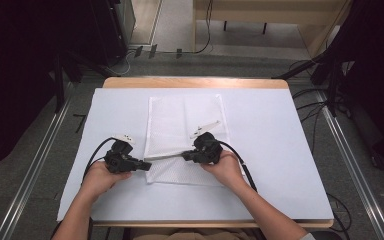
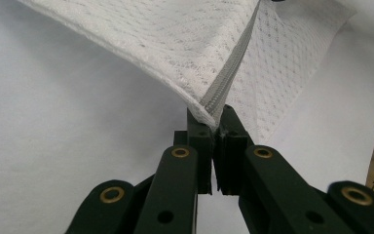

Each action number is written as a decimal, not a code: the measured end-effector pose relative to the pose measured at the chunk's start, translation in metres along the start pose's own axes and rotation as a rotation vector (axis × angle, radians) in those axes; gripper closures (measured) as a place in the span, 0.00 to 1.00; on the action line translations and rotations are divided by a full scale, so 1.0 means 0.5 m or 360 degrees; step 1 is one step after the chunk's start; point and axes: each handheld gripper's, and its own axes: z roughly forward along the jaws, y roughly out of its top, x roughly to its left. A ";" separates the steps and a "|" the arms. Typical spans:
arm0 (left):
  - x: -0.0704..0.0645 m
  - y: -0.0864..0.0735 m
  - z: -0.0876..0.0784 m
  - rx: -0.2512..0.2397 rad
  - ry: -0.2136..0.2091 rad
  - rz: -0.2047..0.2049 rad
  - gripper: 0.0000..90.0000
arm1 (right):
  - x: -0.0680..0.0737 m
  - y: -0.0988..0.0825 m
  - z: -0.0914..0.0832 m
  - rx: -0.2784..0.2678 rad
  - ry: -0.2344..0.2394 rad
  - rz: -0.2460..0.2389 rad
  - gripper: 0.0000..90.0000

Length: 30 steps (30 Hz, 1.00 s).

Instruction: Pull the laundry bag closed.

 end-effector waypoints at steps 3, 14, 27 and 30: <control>0.000 -0.001 0.000 0.0001 -0.0015 -0.0008 0.97 | -0.002 -0.003 -0.003 -0.0001 0.0002 0.0018 0.98; 0.001 -0.003 -0.003 0.0006 -0.0028 -0.0011 0.97 | -0.005 -0.011 -0.012 0.0001 -0.0007 0.0031 0.98; 0.005 -0.006 -0.008 0.0007 -0.0011 -0.0030 0.97 | -0.020 -0.017 -0.025 0.0012 -0.0045 0.0069 0.98; 0.008 -0.008 -0.009 0.0007 -0.0007 -0.0030 0.97 | -0.026 -0.020 -0.027 0.0010 -0.0037 0.0085 0.98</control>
